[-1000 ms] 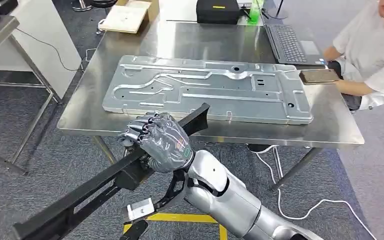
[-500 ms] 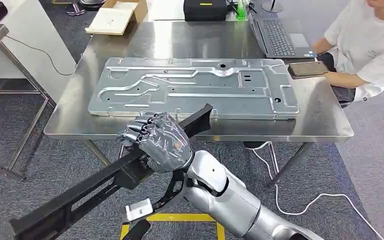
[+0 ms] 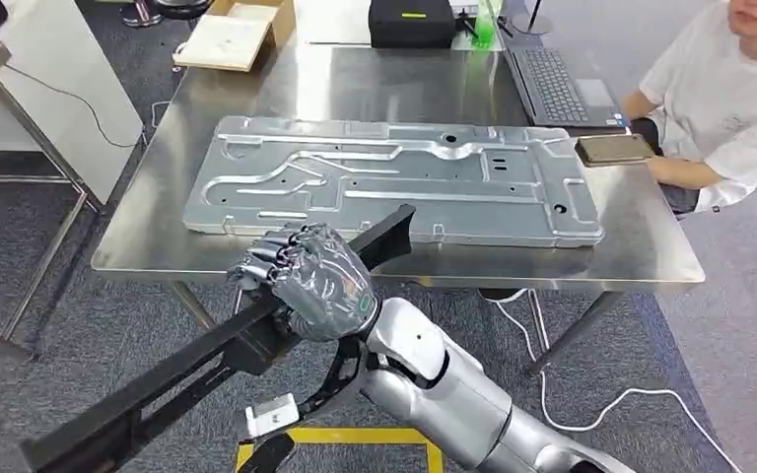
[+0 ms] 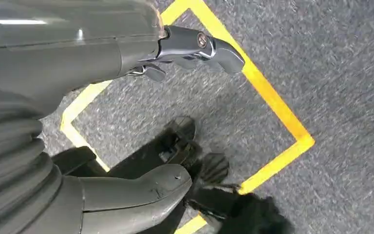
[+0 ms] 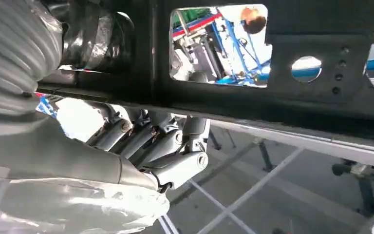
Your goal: Take the parts from the cabinet and place them on the table.
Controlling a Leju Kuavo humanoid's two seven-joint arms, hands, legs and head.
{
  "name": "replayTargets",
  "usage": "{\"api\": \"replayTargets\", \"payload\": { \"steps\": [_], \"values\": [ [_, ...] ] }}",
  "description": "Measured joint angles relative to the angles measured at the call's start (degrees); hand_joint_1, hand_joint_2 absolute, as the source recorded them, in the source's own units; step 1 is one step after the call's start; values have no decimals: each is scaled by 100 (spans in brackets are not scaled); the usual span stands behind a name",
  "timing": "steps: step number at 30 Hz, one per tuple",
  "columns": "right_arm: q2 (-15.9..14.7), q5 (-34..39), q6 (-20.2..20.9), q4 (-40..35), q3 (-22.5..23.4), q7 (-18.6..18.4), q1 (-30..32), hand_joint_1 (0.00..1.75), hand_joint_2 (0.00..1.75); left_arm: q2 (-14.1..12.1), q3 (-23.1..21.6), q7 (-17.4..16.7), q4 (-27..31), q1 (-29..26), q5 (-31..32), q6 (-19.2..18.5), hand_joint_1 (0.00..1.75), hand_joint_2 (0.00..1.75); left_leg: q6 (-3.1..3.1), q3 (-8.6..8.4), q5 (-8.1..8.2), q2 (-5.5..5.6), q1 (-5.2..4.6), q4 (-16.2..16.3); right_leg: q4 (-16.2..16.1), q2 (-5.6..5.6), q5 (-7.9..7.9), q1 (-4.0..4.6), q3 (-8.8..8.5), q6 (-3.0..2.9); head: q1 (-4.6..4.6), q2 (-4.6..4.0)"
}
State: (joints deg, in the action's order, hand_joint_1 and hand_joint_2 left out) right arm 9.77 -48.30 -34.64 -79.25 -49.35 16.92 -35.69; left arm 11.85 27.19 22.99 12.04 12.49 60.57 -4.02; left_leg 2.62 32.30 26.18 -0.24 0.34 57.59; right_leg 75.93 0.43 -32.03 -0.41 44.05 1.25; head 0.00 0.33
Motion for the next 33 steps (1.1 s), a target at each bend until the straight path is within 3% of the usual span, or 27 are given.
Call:
{"api": "replayTargets", "payload": {
  "steps": [1, 2, 4, 5, 6, 7, 9, 11, 14, 15, 16, 17, 18, 20, 21, 22, 23, 26, 27, 28, 30, 31, 32, 33],
  "values": [
    [-2, 0, 0, 9, 0, 0, 8, 175, 175, 0, 0, 0, 0, -5, 0, 0, 0, 175, -4, -28, 26, 2, 1, 2, -3, -10, 83, -7, 58, 10, 0, 0],
    [-2, 0, 0, 9, 0, 0, 9, 175, 175, 0, 0, 0, 0, -7, 0, 0, 0, 175, -11, -68, 56, 7, 1, 3, -227, -13, 285, -19, -1, 11, 0, 0],
    [0, 0, 0, 9, 0, 0, 3, 175, 175, 2, 0, 0, 0, -7, 0, 0, 0, 175, -45, -195, 142, 13, 2, 12, -1249, -23, 965, -27, -424, -25, 0, 0],
    [-2, 0, 0, 9, 0, 0, 4, 175, 175, 4, 0, 0, 0, -14, -4, 2, 0, 175, -71, -204, 184, 11, 6, 10, -1549, -41, 1059, -16, -529, -56, 0, 0],
    [-2, 0, 4, 13, 0, -2, -7, 175, 175, 9, 0, 2, 0, -5, -24, 18, 0, 175, -105, -205, 196, 15, -10, 38, -1662, -47, 847, 43, -533, -81, -2, 0],
    [0, 0, 4, 11, 0, -2, -8, 175, 175, 9, 0, -2, 0, -6, -48, 39, 0, 175, -147, -164, 219, 13, -12, 36, -1617, -44, 912, 46, -548, -151, 2, 0],
    [-7, -2, 7, 18, -2, -9, 6, 175, 175, 9, 2, -9, 0, -18, -61, 66, 0, 175, -217, -223, 233, 2, -17, 65, -1651, -25, 916, 45, -555, -214, 4, 0],
    [-2, -2, 7, 7, -2, -9, -3, 175, 175, 9, 2, -9, 0, -3, -61, 70, 0, 175, -270, -190, 328, 5, 8, 229, -1723, -17, 901, 6, -685, -264, 2, 0],
    [9, -2, 9, 9, -2, -11, -12, 175, 175, 9, 2, -11, 0, -5, -61, 70, 0, 175, -310, 453, 795, 6, 27, 1353, -1732, -21, 836, 20, -740, -339, 4, 0],
    [9, -2, 11, 15, -2, -9, -2, 175, 175, 9, 2, -9, 0, -20, -61, 70, 0, 175, -336, 688, 898, 5, 33, 1688, -1727, -17, 819, 24, -748, -343, 2, 0],
    [9, -2, 11, 24, -4, -11, 5, 175, 175, 7, 2, -9, 0, -33, -61, 70, 0, 175, -340, 816, 852, 5, 35, 1780, -1716, -10, 807, 24, -764, -344, 4, 0],
    [9, -2, 11, 26, -4, -11, 8, 175, 175, 2, 2, -9, 0, -37, -70, 88, 0, 175, -333, 800, 682, 5, 38, 1609, -1709, -1, 787, 22, -787, -337, 4, 0],
    [9, -6, 9, 26, -4, -18, 7, 175, 175, 0, 2, -11, 0, -34, -100, 113, 0, 175, -327, 676, 402, 5, 43, 1226, -1700, 9, 764, 19, -816, -327, 4, 0],
    [11, -18, 2, 26, -4, -20, 6, 175, 175, 0, 2, -11, 0, -26, -112, 133, 0, 175, -325, 320, -191, 5, 56, 294, -1684, 14, 720, 18, -867, -289, 2, 0],
    [11, -17, 2, 28, -4, -20, 6, 175, 175, 2, 2, -11, 0, -21, -114, 142, 0, 175, -308, 304, -57, 5, 27, 162, -1661, 16, 714, 39, -870, -262, 0, 0],
    [11, -22, 2, 28, -2, -22, 3, 175, 175, 2, 2, -9, 0, -12, -114, 144, 0, 175, -245, 302, 2, 5, 5, 144, -1657, 23, 715, 45, -821, -226, 2, 0],
    [11, -28, 2, 28, -4, -22, 10, 175, 175, 0, 2, -4, 0, -28, -112, 146, 0, 175, -206, 294, -123, 12, -3, 145, -1655, 19, 703, 44, -820, -191, 2, 0],
    [11, -28, 2, 24, -4, -24, 4, 175, 175, 7, 2, 44, 0, -32, -70, 100, 0, 175, -101, 238, -145, 24, 37, 56, -1603, -15, 646, 26, -804, -100, 2, 0],
    [11, -28, 2, 24, -2, -26, -10, 175, 175, 7, 0, 66, 0, -22, -59, 94, 0, 175, -68, 216, -134, 25, 29, 39, -1372, -17, 524, 27, -697, -79, -2, 0],
    [11, -28, 2, 24, -2, -28, -20, 175, 175, 7, 0, 81, 0, -16, -55, 90, 0, 175, -20, 208, -103, 21, 23, 40, -961, -14, 341, 18, -476, -65, 0, 0],
    [7, -31, 2, 37, -2, -31, 4, 175, 175, 4, 0, 105, 0, -29, -46, 85, 0, 175, 4, 178, -41, 19, 10, 54, -105, -16, 92, 8, 18, -43, 0, 0],
    [4, -31, 2, 44, -2, -31, 16, 175, 175, 4, 0, 107, 0, -36, -44, 83, 0, 175, 6, 154, -16, 20, 7, 63, 79, -16, 116, 4, 161, -39, 0, 0],
    [2, -31, 2, 55, -2, -33, 17, 175, 175, 4, -2, 111, 0, -39, -44, 83, 0, 175, 2, 111, 28, 25, 6, 68, -12, -16, 276, 4, 164, -42, 0, 0],
    [4, -31, 0, 57, -2, -33, 17, 175, 175, 4, -2, 116, 0, -41, -44, 83, 0, 175, -8, 46, 70, 31, 6, 69, -344, -16, 536, 4, 25, -58, 0, 0]
  ]
}}
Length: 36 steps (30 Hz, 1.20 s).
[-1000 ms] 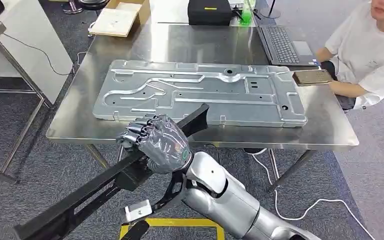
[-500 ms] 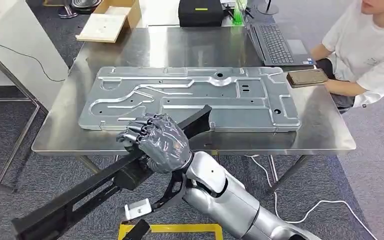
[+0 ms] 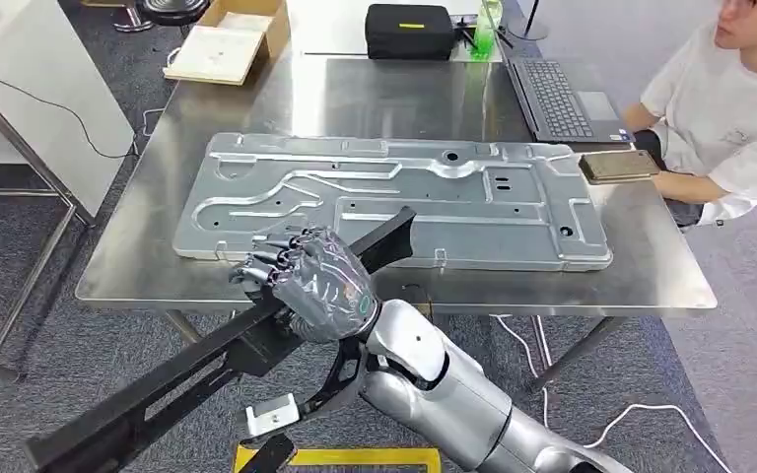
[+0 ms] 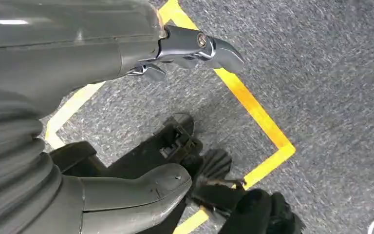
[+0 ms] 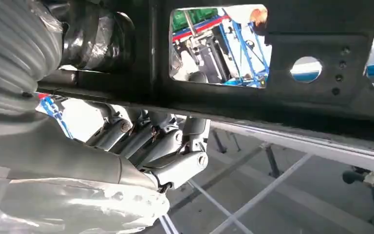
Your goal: Take the parts from the cabinet and place them on the table.
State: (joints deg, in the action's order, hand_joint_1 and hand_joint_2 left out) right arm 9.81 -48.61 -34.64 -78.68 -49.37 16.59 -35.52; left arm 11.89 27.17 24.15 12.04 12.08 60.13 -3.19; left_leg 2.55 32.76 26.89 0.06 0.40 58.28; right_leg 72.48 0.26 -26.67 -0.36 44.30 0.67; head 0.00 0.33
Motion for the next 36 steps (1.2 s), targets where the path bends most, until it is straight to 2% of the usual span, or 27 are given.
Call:
{"api": "replayTargets", "payload": {
  "steps": [2, 4, 6, 8, 9, 10, 12, 13, 14, 15, 17, 19, 20, 21, 23, 24, 25, 26, 28, 29, 30, 31, 32, 33, 34, 35, 36],
  "values": [
    [0, 0, -2, -2, 0, -2, -10, 175, 175, 2, 0, 7, 0, 0, 2, 0, 0, 175, -28, -158, 103, 2, 0, -3, -995, -8, 548, 10, -482, -57, 0, 0],
    [4, 0, -2, 2, 0, -4, -26, 175, 175, 11, -2, 13, 0, 8, 0, 2, 0, 175, -107, -196, 195, 3, -23, -6, -1362, -37, 319, 76, -688, -109, -2, 0],
    [4, 0, -2, 4, 0, -4, -22, 175, 175, 11, -2, 15, 0, 10, -2, 22, 0, 175, -163, -247, 213, 0, -12, -68, -1312, -14, 277, 87, -703, -146, -2, 0],
    [24, -2, -4, -13, 0, -7, -12, 175, 175, 9, -2, 11, 11, 26, -26, 33, 0, 175, -228, -349, 289, -17, -9, -80, -1445, 4, 231, 13, -890, -201, 7, 0],
    [26, -2, -7, -13, 0, -4, -24, 175, 175, 9, -2, 18, 11, 30, -37, 33, 0, 175, -235, -286, 316, -12, -8, 145, -1484, -3, 179, 16, -996, -251, 0, 0],
    [42, -2, -7, -13, 0, -4, -41, 175, 175, 9, -2, 18, 11, 30, -37, 33, 0, 175, -249, -58, 408, -8, -3, 538, -1500, -12, 123, 18, -1076, -282, 11, 0],
    [42, -2, -7, -2, 0, -6, -28, 175, 175, 9, -2, 15, 11, 3, -37, 33, 0, 175, -292, 583, 600, -8, 12, 1449, -1500, -13, -32, 25, -1237, -283, 7, 0],
    [42, -2, -7, 13, 0, -4, -11, 175, 175, 9, -2, 11, 11, -25, -37, 33, 0, 175, -311, 913, 545, -10, 29, 1762, -1500, -3, -128, 27, -1344, -280, 2, 0],
    [44, -2, -7, 20, -2, -4, -2, 175, 175, 7, -2, 11, 11, -44, -37, 33, 0, 175, -323, 1067, 322, -11, 41, 1726, -1500, 14, -217, 26, -1454, -273, 4, 0],
    [44, -2, -4, 20, -2, -4, -3, 175, 175, 2, -2, 11, 11, -53, -37, 33, 0, 175, -326, 1070, -37, -12, 51, 1418, -1500, 33, -314, 22, -1585, -258, 7, 0],
    [50, -2, -7, 20, -2, -4, -5, 175, 175, 0, -2, 11, 11, -53, -37, 33, 0, 175, -313, 842, -880, -15, 73, 418, -1500, 41, -526, 15, -1858, -219, 4, 0],
    [55, -2, -4, 28, -4, -7, -21, 175, 175, 4, -2, 7, 2, -56, -37, 33, 0, 175, -279, 705, -751, 1, -3, 251, -1522, 58, -660, 23, -1911, -125, 7, 0],
    [55, -2, -9, 26, -2, -4, -19, 175, 175, 9, -2, 4, 2, -44, -37, 33, 0, 175, -230, 604, -539, -5, -4, 95, -1535, 52, -677, 16, -1918, -90, 7, 0],
    [55, -4, -7, 26, -2, -5, -12, 175, 175, 4, -2, 4, 2, -44, -37, 33, 0, 175, -182, 610, -511, 10, -23, 125, -1556, 47, -656, 13, -1954, -66, 4, 0],
    [57, -2, -9, 22, -2, -7, -16, 175, 175, -2, 0, 5, 4, -50, -55, 44, 0, 175, -90, 480, -440, 22, 10, 35, -1305, 43, -546, -3, -1814, -5, 11, 2],
    [55, -4, -9, 17, -2, -7, -16, 175, 175, -2, 0, 9, 4, -49, -55, 53, 0, 175, -60, 403, -392, 29, 10, -15, -932, 29, -398, -11, -1622, 14, 0, 0],
    [55, -2, -9, 17, 0, -7, -24, 175, 175, -2, 0, 9, 4, -43, -55, 52, 0, 175, -32, 332, -342, 28, 15, -34, -505, 23, -362, -10, -1335, 25, 2, 0],
    [55, -2, -9, 20, 0, -7, -18, 175, 175, -2, 0, 7, 4, -31, -55, 57, 0, 175, -24, 262, -294, 25, 14, -37, -85, 21, -459, -14, -979, 41, 0, 0],
    [31, -2, -9, 31, 0, -7, 8, 175, 175, -2, 2, -11, 4, -35, -72, 92, 0, 175, -22, 99, -153, 29, 12, -37, 352, 18, -896, -15, -423, 62, -2, 0],
    [24, -2, -9, 33, 0, -7, 14, 175, 175, -2, 2, -20, 4, -40, -85, 98, 0, 175, -21, 4, -83, 40, 11, -37, 343, 16, -1035, -16, -260, 59, 4, 0],
    [22, -4, -13, 33, 0, -7, 14, 175, 175, -2, 2, -33, 4, -41, -105, 103, 0, 175, -19, -105, -9, 50, 12, -37, 201, 15, -1025, -16, -178, 44, -2, 0],
    [22, -4, -17, 33, 0, -13, 14, 175, 175, 0, 4, -50, 4, -39, -135, 116, 0, 175, -27, -249, 92, 60, 12, -37, -144, 15, -782, -13, -188, 26, 0, 0],
    [22, -9, -22, 33, 0, -26, 13, 175, 175, 4, 4, -68, 4, -35, -140, 120, 0, 175, -41, -376, 182, 62, 13, -35, -550, 11, -351, -6, -249, 3, 0, 0],
    [18, -13, -26, 35, 2, -48, 13, 175, 175, 15, 9, -81, 2, -41, -142, 122, 0, 175, -72, -432, 281, 60, 12, -44, -1036, -4, 340, 10, -310, -36, -2, 0],
    [4, -15, -28, 44, 4, -57, 12, 175, 175, 26, 13, -85, 0, -29, -142, 122, 0, 175, -101, -528, 357, 64, -8, 33, -1314, -6, 741, 60, -255, -65, 0, 0],
    [-2, -18, -41, 50, 15, -89, 2, 175, 175, 35, 15, -90, 0, -11, -142, 122, 0, 175, -150, -471, 405, 95, -17, -1, -1235, -4, 588, 67, -291, -108, -7, 0],
    [-9, -31, -46, 44, 39, -112, -3, 175, 175, 35, 17, -96, 2, -2, -140, 122, 0, 175, -186, -505, 461, 85, -11, -49, -1227, 9, 647, 75, -284, -133, 2, 0]
  ]
}}
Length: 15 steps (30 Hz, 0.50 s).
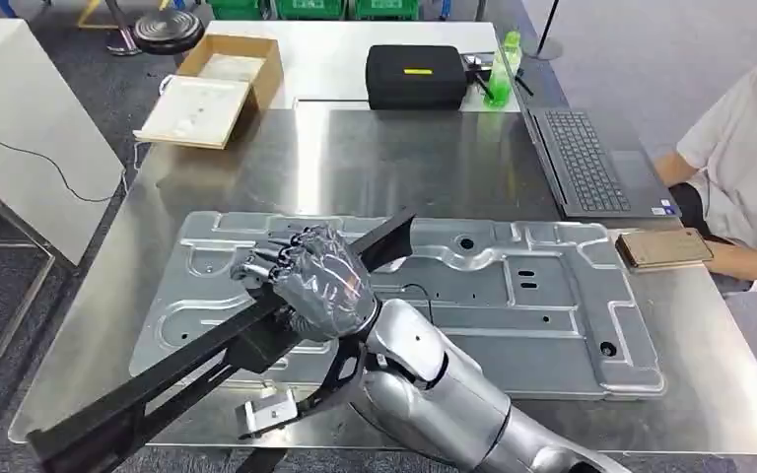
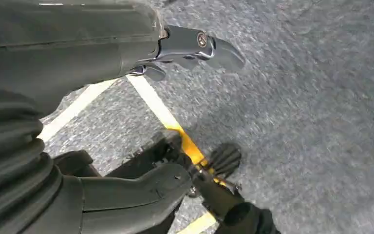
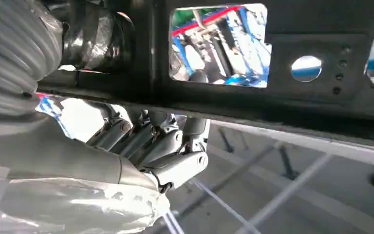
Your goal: Take the parts from the cabinet and place them on the table.
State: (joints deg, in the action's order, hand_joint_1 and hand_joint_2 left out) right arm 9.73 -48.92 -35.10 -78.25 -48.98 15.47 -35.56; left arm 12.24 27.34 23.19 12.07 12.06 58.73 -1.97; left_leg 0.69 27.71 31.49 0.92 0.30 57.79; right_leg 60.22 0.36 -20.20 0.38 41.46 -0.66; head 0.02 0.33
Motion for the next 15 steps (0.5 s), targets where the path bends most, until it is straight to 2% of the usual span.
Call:
{"api": "replayTargets", "payload": {
  "steps": [1, 2, 3, 4, 5, 7, 8, 9, 10, 12, 13, 14, 15],
  "values": [
    [-2, -68, -2, 4, 44, -66, -20, 175, 175, 0, 2, 15, 0, 5, 2, 0, 0, 175, -26, -44, -64, -6, -7, 98, -59, 10, -42, -16, -31, -40, 0, 0],
    [-2, -120, 7, 4, 85, -127, -75, 175, 175, 0, 2, 22, 0, 20, 2, -2, 0, 175, -58, -106, -35, -9, -7, 28, -85, 13, -63, -20, -76, -81, -2, 0],
    [-2, -149, 35, 7, 123, -201, -139, 175, 175, 0, 2, 31, 0, 34, 4, -4, 0, 175, -81, -100, 38, -30, 13, 68, -118, 18, -56, -48, -150, -105, 2, 0],
    [-11, -140, 113, 28, 174, -309, -228, 175, 175, 2, 2, 42, 0, 42, 9, -15, 0, 175, -102, -10, 91, -41, 14, 298, -128, 25, -84, -52, -196, -133, 0, 0],
    [-15, -59, 245, 66, 245, -429, -347, 175, 175, 2, 2, 48, 0, 45, 7, -33, 0, 175, -117, 231, 241, -44, 18, 730, -128, 24, -108, -51, -214, -167, 2, 0],
    [-39, 90, 462, 239, 420, -564, -579, 175, 175, 2, 2, 57, 0, 32, 4, -63, 0, 175, -150, 764, 589, -45, 30, 1505, -127, 25, -157, -40, -243, -178, 0, 0],
    [-63, 162, 591, 372, 523, -610, -707, 175, 175, 0, 2, 63, 0, 21, 4, -74, 0, 175, -158, 958, 632, -45, 31, 1684, -119, 28, -180, -37, -259, -175, 2, 0],
    [-89, 236, 720, 503, 623, -654, -830, 175, 175, 0, 2, 68, 0, 14, 2, -81, 0, 175, -160, 1032, 500, -46, 31, 1615, -111, 36, -204, -38, -280, -172, 0, 0],
    [-107, 304, 846, 674, 748, -671, -967, 175, 175, 0, 2, 77, 0, 14, 2, -90, 0, 175, -150, 1002, 208, -46, 31, 1329, -99, 38, -231, -38, -309, -165, 2, 0],
    [-129, 411, 1096, 969, 992, -789, -1259, 175, 175, 0, 2, 100, 0, 18, 2, -116, 0, 175, -106, 773, -523, -47, 30, 444, -74, 40, -283, -37, -367, -143, 0, 0],
    [-140, 505, 1317, 1201, 1084, -945, -1459, 175, 175, 0, 2, 105, 0, 13, 2, -138, 0, 175, -66, 745, -637, -44, 17, 231, -69, 42, -294, -38, -367, -130, -2, 0],
    [-151, 622, 1499, 1463, 1175, -1038, -1660, 175, 175, 0, 2, 120, 0, 26, 2, -142, 0, 175, -53, 783, -479, -51, -34, 83, -55, 54, -276, -26, -338, -100, 2, 0],
    [-173, 762, 1602, 1770, 1273, -1058, -1863, 175, 175, 4, 2, 133, 0, 21, 0, -146, 0, 175, 7, 759, -610, -48, -35, 136, -58, 55, -270, -26, -312, -53, 0, 0]
  ]
}}
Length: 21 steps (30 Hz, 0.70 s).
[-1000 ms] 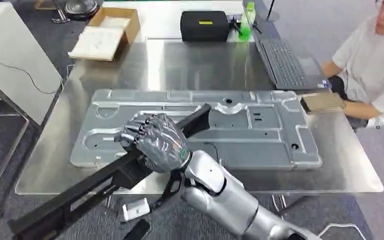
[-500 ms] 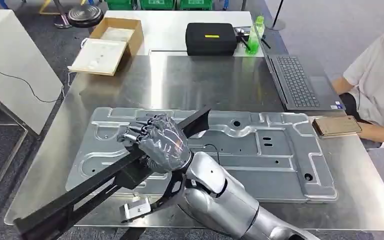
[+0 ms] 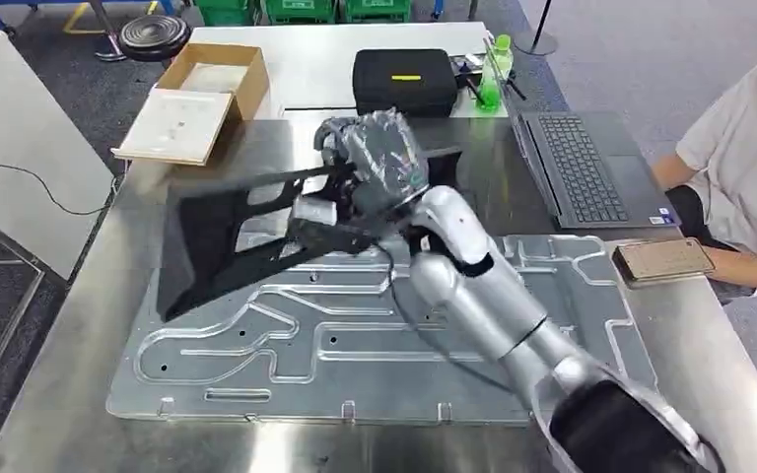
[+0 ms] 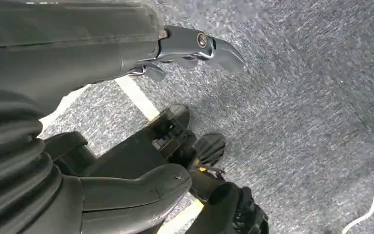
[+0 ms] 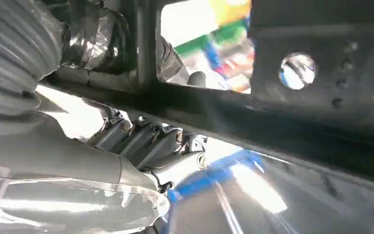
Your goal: Take the parts from the cabinet and place them on the table.
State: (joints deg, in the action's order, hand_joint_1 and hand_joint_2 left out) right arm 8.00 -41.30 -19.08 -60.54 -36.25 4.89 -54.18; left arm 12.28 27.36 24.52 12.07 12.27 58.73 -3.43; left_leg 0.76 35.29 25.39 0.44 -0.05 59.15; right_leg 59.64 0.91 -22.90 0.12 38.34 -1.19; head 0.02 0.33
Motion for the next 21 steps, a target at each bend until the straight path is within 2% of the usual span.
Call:
{"api": "replayTargets", "payload": {
  "steps": [2, 3, 4, 5, 7, 8, 9, 10, 12, 13, 14, 17, 18, 19, 20, 21],
  "values": [
    [-39, 182, 13, 543, 221, 59, -284, 175, 175, -2, 0, 17, 0, -17, -13, -2, 0, 175, 56, 5, -48, 18, -6, -23, -25, -5, 4, -1, -17, 74, 0, 0],
    [-61, 228, 7, 770, 341, 83, -412, 175, 175, 18, 0, 22, 0, -15, -15, -4, 0, 175, 114, -40, -110, 1, 66, -110, 9, -11, -46, 8, 11, 106, 0, 0],
    [-87, 241, -11, 932, 442, 111, -510, 175, 175, 18, 2, 28, 0, -5, -15, -9, 0, 175, 125, -60, -122, 6, 52, -137, 132, -20, -146, 2, 52, 139, -4, 0],
    [-109, 241, -13, 1100, 521, 120, -607, 175, 175, 20, 2, 28, 0, 6, -15, -11, 0, 175, 151, -63, -123, -3, 51, -138, 440, -23, -332, -7, 191, 165, 0, 0],
    [-188, 246, -13, 1421, 657, 140, -703, 175, 175, 20, 2, 31, 0, 5, -13, -15, 0, 175, 162, -66, -115, -6, 48, -133, 1288, -26, -687, -35, 600, 212, 0, 0],
    [-221, 270, 29, 1550, 707, 155, -705, 175, 175, 20, 2, 31, 0, -1, -7, -17, 0, 175, 171, -66, -107, -5, 49, -125, 1593, -32, -751, -50, 762, 229, -2, 0],
    [-252, 298, 88, 1651, 744, 160, -704, 175, 175, 20, 2, 33, 0, -7, 0, -17, 0, 175, 175, -67, -98, -3, 51, -115, 1591, -42, -671, -69, 771, 237, -2, 0],
    [-282, 318, 118, 1742, 794, 162, -707, 175, 175, 22, 4, 35, 0, -10, 0, -17, 0, 175, 166, -67, -84, 7, 51, -99, 1354, -50, -493, -85, 663, 238, -4, 0],
    [-291, 324, 145, 1821, 838, 171, -752, 175, 175, 26, 4, 35, 0, -14, 0, -17, 0, 175, 129, -76, -36, 8, 51, -55, 410, -68, -23, -92, 193, 220, -2, 0],
    [-295, 324, 147, 1860, 845, 171, -783, 175, 175, 26, 4, 37, 0, -11, 2, -17, 0, 175, 99, -65, -13, 0, 48, -43, 86, -75, -35, -85, 45, 203, -2, 0],
    [-295, 331, 151, 1888, 853, 171, -803, 175, 175, 31, 4, 37, 0, 0, 0, -17, 0, 175, 69, -39, 6, -1, 9, 0, -4, -71, -37, -46, -8, 183, 2, 0],
    [-308, 331, 158, 1960, 866, 171, -805, 175, 175, 42, 4, 50, 0, -2, 2, -17, 0, 175, -1, -64, 2, -3, 28, -43, 22, -68, -57, -21, -4, 104, -2, 0],
    [-310, 331, 158, 1976, 880, 171, -811, 175, 175, 39, 4, 50, 0, -2, 2, -17, 0, 175, -40, -67, 35, 5, 25, -37, -28, -75, -34, -53, -38, 62, 2, 0],
    [-304, 335, 168, 1978, 882, 173, -819, 175, 175, 39, 4, 53, 0, -4, 2, -17, 0, 175, -62, -32, 132, -5, 40, 77, -55, -81, -29, -66, -62, 34, 0, 0],
    [-299, 357, 195, 1989, 882, 171, -839, 175, 175, 42, 4, 53, 0, 0, 2, -20, 0, 175, -81, 107, 305, -7, 41, 366, -58, -83, -33, -70, -68, -12, 7, 0],
    [-289, 392, 247, 2004, 882, 171, -844, 175, 175, 42, 4, 53, 0, 1, 0, -20, 0, 175, -96, 323, 512, -7, 52, 815, -58, -80, -38, -64, -71, -20, 2, 0]
  ]
}}
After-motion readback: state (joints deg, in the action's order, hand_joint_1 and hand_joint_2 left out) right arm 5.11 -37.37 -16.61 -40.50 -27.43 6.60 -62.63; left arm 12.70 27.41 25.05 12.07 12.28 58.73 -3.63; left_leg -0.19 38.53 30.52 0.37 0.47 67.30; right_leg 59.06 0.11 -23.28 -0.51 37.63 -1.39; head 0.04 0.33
